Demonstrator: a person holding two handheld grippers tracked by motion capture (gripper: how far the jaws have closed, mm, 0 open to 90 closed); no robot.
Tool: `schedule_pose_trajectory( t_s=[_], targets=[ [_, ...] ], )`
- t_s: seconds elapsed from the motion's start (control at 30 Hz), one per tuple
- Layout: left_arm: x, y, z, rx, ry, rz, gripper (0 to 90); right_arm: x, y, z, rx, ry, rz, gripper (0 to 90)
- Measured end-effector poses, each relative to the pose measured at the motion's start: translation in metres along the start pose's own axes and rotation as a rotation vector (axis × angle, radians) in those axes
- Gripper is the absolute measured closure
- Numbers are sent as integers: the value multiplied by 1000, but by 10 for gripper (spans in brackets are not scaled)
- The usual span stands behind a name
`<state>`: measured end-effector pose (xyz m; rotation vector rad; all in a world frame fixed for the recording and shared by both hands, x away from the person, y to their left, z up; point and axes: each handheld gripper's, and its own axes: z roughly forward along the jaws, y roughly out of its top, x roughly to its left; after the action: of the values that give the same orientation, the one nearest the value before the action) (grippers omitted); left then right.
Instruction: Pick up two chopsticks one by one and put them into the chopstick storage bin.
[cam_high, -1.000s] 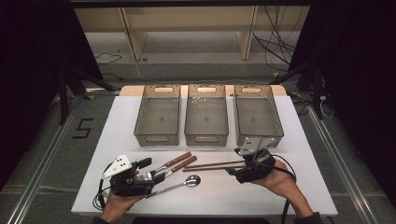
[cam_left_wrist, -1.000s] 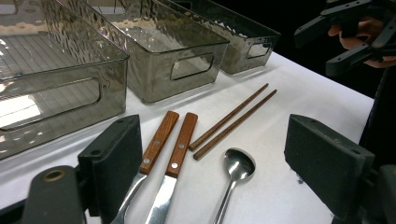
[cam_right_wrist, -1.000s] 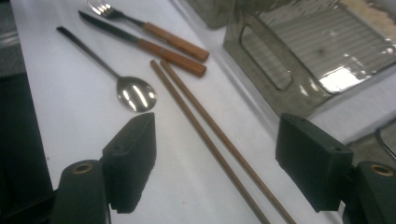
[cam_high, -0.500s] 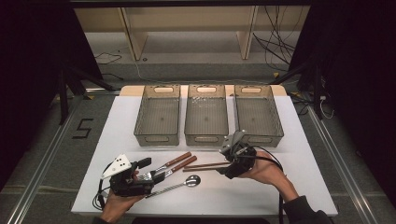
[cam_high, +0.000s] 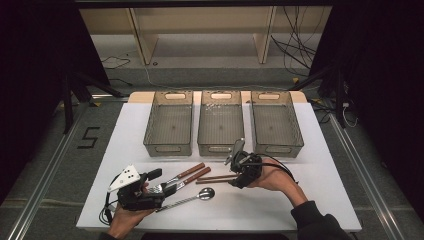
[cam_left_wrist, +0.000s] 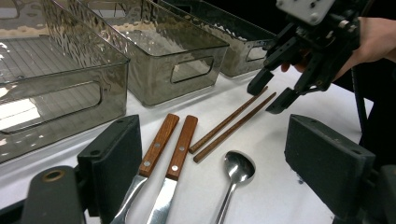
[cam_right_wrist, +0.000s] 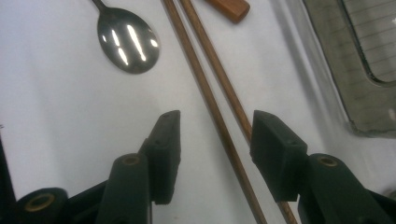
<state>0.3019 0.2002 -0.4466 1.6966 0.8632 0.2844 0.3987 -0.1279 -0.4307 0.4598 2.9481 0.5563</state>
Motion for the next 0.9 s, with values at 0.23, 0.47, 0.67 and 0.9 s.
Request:
schedule_pose_trajectory(
  t_s=[0.23, 0.47, 0.67, 0.9],
  targets=[
    [0, 0, 0, 0, -1, 0, 186, -4, 5, 14, 56, 23, 6, 593],
    [0, 0, 0, 0, -3, 0, 186, -8, 6, 20, 83, 32, -4, 641],
    [0, 0, 0, 1, -3, 2, 186, -8, 8, 24, 112, 35, -19, 672],
    [0, 0, 0, -2, -4, 0, 187, -9, 11, 30, 137, 43, -32, 705]
  ],
)
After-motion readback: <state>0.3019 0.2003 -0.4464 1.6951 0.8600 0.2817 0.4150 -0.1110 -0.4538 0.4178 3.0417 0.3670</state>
